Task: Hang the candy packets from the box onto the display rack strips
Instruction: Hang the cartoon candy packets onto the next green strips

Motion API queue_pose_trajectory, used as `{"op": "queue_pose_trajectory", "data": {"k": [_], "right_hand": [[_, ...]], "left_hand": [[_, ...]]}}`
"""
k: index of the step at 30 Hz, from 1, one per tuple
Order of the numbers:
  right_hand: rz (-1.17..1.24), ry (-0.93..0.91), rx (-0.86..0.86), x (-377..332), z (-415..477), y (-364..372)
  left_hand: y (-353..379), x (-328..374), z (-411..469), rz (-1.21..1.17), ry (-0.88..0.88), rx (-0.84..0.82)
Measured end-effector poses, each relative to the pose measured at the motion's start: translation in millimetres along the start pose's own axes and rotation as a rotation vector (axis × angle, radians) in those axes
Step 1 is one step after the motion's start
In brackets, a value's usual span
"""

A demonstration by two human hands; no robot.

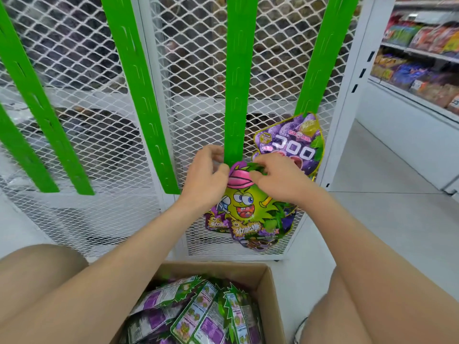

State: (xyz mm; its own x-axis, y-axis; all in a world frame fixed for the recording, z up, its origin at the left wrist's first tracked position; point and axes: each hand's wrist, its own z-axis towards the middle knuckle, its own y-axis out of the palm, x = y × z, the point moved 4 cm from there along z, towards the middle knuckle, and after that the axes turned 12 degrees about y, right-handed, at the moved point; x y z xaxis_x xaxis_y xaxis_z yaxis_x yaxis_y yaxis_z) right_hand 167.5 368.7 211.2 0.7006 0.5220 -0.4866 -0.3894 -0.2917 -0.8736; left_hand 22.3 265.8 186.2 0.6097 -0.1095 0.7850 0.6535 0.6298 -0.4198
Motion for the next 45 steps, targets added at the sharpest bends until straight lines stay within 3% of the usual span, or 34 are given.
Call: {"op": "queue_pose_trajectory", "data": {"k": [6, 13, 25, 32, 38, 41, 45], "right_hand": [[0.023, -0.009, 0.093, 1, 12, 7], [0.081, -0.007, 0.087, 2, -1, 14], [0.213, -0.001, 0.153, -15, -25, 21], [0.099, -0.076, 0.095, -21, -28, 33], [0.104, -0.169, 0.307, -24, -32, 21], [0.104, -0.147, 0.36, -25, -31, 21], [0.099, -0.057, 0.289, -22, -28, 28]], "left_hand": [[6, -5, -3, 0.113, 0.0, -0.119], [-7, -7, -13, -0.099, -0.107, -0.255], [-27, -1, -30, -0.226, -0.158, -0.283], [-31, -10, -30, -0.173, -0.1, -0.295], [-35, -6, -29, -0.198, -0.198, -0.272], [-34, -2, -30, -0.221, -0.26, -0.291], [-33, 3, -32, -0.246, -0.222, -0.323]]}}
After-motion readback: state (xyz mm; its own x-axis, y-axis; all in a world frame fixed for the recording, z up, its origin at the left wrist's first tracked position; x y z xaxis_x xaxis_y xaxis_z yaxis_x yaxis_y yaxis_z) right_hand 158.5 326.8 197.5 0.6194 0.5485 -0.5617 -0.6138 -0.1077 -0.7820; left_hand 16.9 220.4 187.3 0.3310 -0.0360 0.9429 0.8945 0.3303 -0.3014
